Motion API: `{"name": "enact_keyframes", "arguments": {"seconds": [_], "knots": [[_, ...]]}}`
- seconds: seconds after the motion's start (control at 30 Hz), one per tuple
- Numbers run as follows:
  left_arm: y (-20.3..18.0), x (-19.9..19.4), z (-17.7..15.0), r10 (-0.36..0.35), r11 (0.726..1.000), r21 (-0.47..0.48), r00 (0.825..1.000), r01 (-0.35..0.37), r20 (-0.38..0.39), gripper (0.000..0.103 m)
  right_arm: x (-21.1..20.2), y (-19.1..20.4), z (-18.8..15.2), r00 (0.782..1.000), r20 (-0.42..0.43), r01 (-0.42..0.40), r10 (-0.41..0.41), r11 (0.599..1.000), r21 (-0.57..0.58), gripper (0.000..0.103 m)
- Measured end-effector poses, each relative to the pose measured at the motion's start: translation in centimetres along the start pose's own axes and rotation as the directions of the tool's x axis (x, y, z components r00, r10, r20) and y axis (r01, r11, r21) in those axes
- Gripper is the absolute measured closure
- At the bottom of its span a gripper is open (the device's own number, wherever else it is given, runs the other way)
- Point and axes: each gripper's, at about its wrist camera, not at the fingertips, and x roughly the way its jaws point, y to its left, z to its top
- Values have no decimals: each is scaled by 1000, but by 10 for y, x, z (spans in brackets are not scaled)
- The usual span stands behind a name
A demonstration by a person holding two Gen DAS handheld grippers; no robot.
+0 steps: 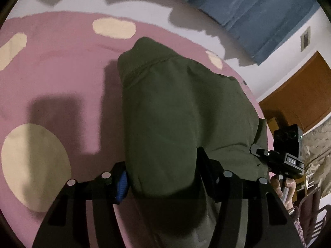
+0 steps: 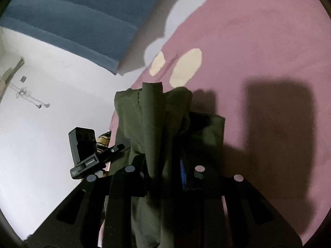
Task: Fold small clothes
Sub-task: 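Grasp the bundle edge with the left gripper while the right gripper holds the other side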
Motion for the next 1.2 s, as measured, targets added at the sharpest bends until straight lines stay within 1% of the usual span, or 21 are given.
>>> {"name": "enact_keyframes", "arguments": {"seconds": [0.07, 0.17, 0.27, 0.43, 0.53, 0.9, 1.0, 1.07, 1.1, 1.17, 1.2], "knots": [[-1, 6, -1, 7, 1000, 1, 1000, -7, 7, 43, 1, -8, -1, 1000, -3, -13, 13, 999, 29, 82], [-2, 4, -5, 23, 999, 32, 999, -24, 30, 41, 0, -18, -3, 999, 2, -38, 38, 998, 59, 82], [0, 3, -3, 20, 999, 29, 999, -21, 30, 41, -2, -21, -5, 998, 7, -55, 55, 996, 74, 82], [-1, 4, 0, 22, 999, 24, 999, -23, 29, 41, -5, -21, -4, 998, 8, -56, 55, 995, 78, 82], [-8, 11, 6, 23, 999, 23, 999, -24, 27, 41, -5, -23, -4, 998, 11, -64, 63, 995, 83, 81], [-10, 12, 6, 23, 1000, 19, 999, -24, 23, 40, -4, -23, -5, 997, 11, -71, 70, 993, 90, 80], [-9, 11, 5, 27, 999, 28, 999, -27, 31, 33, -6, -25, -5, 997, 11, -82, 81, 991, 107, 73], [-10, 8, 3, 28, 998, 46, 999, -30, 38, 28, -8, -27, -7, 996, 21, -87, 85, 988, 129, 61], [-10, 6, 2, 26, 998, 53, 999, -28, 40, 27, -10, -26, -7, 996, 25, -89, 86, 987, 133, 58], [-10, 1, -1, 9, 998, 55, 999, -12, 46, 24, -16, -25, -9, 995, 43, -93, 88, 986, 135, 46], [-8, -2, -3, -3, 999, 52, 999, 0, 49, 23, -21, -24, -9, 995, 57, -94, 87, 986, 136, 44]]}}
